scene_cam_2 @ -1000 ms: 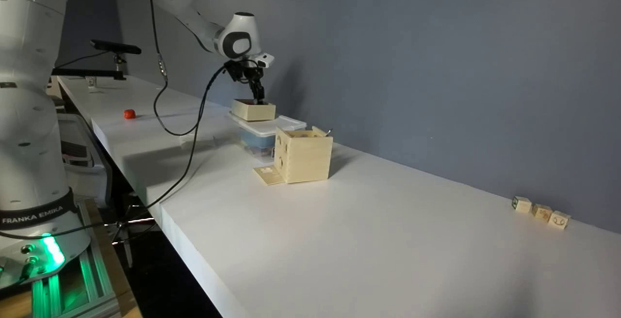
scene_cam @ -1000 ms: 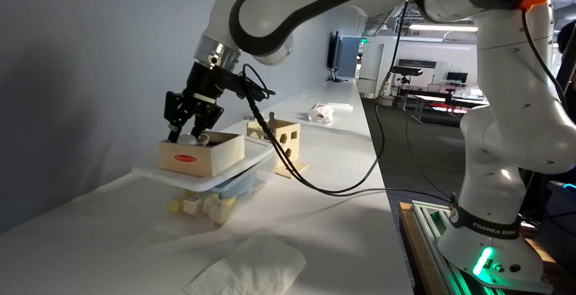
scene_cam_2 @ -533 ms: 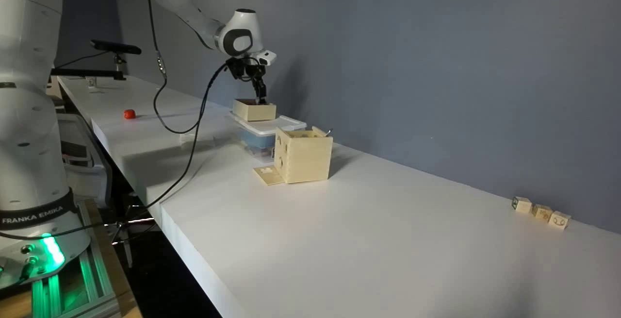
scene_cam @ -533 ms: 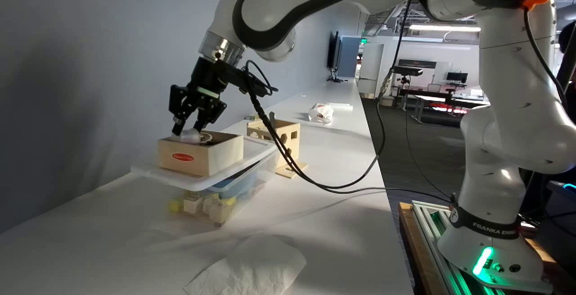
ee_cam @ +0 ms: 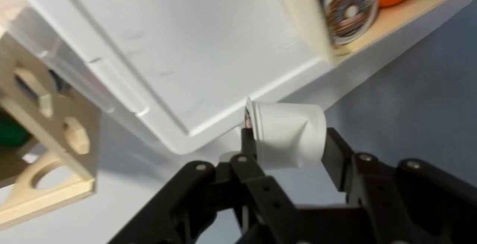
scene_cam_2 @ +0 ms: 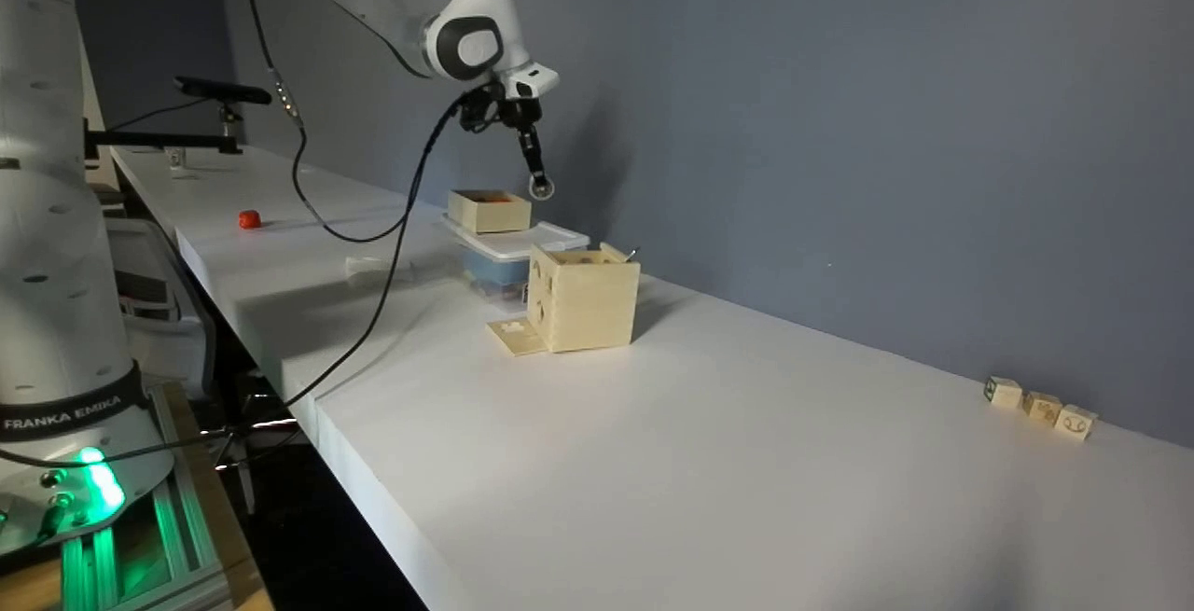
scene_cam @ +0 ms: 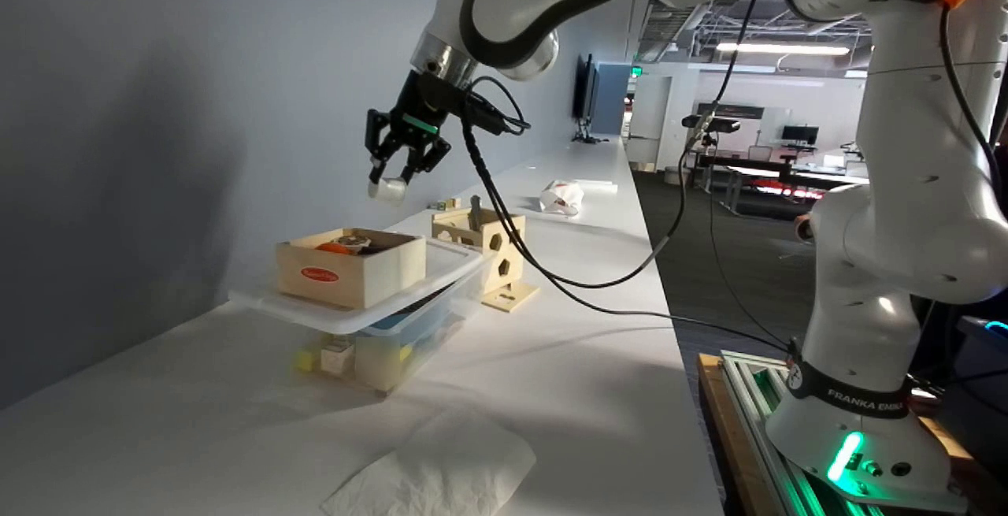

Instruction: Put the white object and red toy inside the cube-shaped object

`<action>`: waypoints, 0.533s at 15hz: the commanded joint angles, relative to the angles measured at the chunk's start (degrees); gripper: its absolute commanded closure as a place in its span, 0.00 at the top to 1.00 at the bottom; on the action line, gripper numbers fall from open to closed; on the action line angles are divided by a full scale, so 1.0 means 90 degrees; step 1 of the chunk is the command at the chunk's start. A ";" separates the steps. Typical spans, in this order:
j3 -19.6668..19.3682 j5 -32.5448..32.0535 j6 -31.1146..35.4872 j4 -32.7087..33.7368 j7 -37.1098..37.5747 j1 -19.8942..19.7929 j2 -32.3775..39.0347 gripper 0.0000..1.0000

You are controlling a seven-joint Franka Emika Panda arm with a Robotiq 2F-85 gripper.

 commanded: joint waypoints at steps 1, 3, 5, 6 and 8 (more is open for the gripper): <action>-0.0304 -0.1089 0.0031 -0.0527 0.1270 -0.0152 -0.0115 0.23; -0.0466 -0.1423 -0.0029 -0.0667 0.1966 -0.0259 -0.0179 0.23; -0.0589 -0.1864 -0.0246 -0.0690 0.2753 -0.0298 -0.0173 0.23; -0.0645 -0.2085 -0.0353 -0.0723 0.3129 -0.0329 -0.0204 0.23; -0.0703 -0.2420 -0.0674 -0.0714 0.3877 -0.0370 -0.0205 0.23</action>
